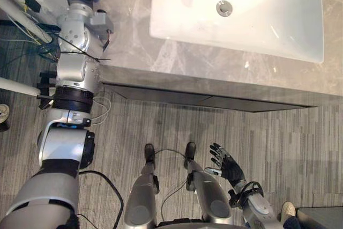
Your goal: Organize washtable
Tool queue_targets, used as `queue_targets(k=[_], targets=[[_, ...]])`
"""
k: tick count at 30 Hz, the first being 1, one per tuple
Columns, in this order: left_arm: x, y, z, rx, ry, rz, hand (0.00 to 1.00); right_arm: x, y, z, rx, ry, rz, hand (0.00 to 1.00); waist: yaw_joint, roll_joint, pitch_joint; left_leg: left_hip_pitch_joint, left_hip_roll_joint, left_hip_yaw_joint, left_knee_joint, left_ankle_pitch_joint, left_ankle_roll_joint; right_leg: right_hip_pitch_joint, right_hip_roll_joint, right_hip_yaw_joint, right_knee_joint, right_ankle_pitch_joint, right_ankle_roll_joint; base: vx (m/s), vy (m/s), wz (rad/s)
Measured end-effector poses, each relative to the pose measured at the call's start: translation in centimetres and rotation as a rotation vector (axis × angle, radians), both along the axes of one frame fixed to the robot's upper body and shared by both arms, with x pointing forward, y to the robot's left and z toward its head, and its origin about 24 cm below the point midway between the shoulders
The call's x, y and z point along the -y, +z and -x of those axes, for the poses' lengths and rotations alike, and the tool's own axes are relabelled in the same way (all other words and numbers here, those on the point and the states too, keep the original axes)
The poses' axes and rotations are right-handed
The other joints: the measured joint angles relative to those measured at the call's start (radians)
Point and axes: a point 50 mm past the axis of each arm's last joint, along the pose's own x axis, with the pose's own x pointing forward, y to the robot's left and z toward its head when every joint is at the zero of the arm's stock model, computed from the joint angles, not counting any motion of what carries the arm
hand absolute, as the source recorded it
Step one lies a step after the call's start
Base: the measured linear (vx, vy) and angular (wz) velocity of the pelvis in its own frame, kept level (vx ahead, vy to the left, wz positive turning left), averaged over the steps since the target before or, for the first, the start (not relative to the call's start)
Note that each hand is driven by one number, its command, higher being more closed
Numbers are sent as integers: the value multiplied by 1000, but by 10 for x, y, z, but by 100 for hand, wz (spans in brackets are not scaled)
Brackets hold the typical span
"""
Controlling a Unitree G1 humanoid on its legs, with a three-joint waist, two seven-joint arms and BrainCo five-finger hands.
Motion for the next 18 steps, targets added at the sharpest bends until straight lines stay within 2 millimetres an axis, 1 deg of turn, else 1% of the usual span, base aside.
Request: queue_targets(k=[8,18], targets=[[1,11,2,26,1,-10,100,0,1,0,5,10,5,0,-1,-5,10,-23,2,0,21,-4,2,-18,0,1,9,1,-2,0,0,0],[5,11,0,17,0,-39,100,1,2,-1,11,14,12,0,-4,-7,11,-23,2,6,23,-4,2,-18,0,1,10,2,-2,0,0,0]])
